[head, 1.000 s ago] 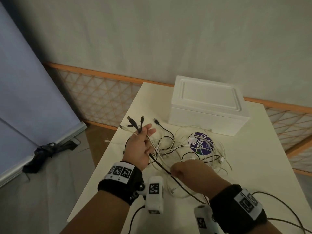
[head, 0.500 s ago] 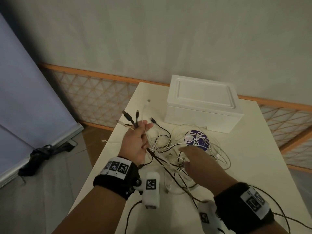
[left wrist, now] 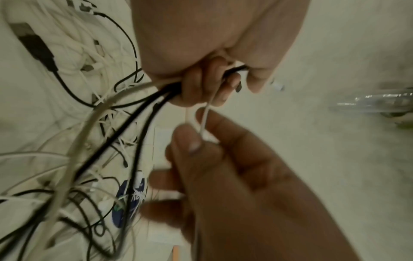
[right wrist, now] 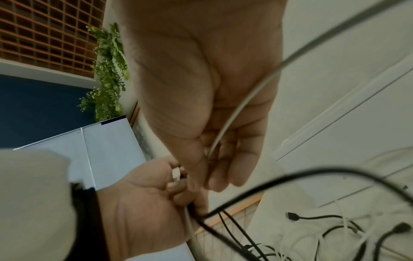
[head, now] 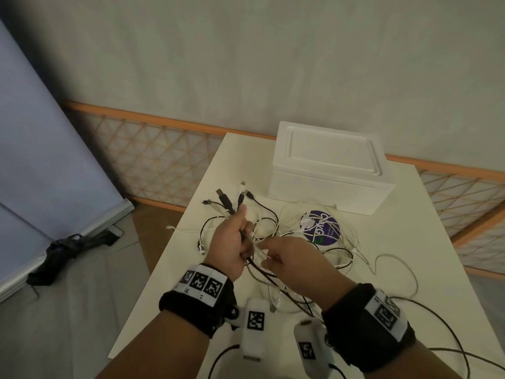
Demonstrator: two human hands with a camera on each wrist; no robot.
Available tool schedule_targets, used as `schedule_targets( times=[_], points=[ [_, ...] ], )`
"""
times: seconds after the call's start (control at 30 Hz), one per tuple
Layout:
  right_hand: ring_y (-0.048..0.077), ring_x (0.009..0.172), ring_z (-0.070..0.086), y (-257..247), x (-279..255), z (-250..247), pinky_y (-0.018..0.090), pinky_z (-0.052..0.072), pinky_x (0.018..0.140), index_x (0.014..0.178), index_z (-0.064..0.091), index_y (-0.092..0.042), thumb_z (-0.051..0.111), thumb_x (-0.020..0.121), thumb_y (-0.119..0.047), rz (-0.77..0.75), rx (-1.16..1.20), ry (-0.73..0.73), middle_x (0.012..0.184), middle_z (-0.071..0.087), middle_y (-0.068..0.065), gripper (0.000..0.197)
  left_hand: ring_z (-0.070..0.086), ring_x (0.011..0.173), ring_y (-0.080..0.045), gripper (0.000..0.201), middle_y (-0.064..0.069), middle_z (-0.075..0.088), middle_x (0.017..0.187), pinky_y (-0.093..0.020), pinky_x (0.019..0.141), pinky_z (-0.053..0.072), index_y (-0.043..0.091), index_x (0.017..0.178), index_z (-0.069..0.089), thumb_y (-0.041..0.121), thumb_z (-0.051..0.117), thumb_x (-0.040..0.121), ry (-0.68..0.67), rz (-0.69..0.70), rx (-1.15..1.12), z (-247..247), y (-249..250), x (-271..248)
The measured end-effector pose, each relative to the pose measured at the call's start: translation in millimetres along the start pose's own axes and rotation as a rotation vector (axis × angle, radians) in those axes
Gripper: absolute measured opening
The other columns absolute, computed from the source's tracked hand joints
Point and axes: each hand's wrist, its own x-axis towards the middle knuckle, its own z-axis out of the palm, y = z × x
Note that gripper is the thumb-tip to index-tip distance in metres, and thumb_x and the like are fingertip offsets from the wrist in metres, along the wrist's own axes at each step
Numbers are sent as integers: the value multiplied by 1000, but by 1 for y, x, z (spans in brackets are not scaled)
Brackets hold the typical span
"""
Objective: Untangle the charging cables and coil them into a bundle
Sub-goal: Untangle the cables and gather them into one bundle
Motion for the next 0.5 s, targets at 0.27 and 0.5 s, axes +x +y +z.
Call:
schedule_targets(
  times=[0.27, 0.5],
  points=[
    [5, 99, 61, 41, -35, -10, 23, 46, 86, 107, 69, -33, 54, 91, -47, 124, -37, -17, 106, 70, -14, 26, 48, 49, -11, 39, 4, 48, 55, -28, 58, 49, 17, 70, 47, 46, 48, 96, 309, 18, -365, -60, 38, 18],
    [15, 101, 61, 86, -69, -45, 30, 47, 85, 101, 72, -30, 53, 93, -41, 381, -179, 94, 106, 69, -6, 23, 23, 33, -5, 34, 9, 31, 46, -16, 33, 16, 24, 65, 41, 36, 52, 96, 363, 195, -42, -101, 66, 6]
  ],
)
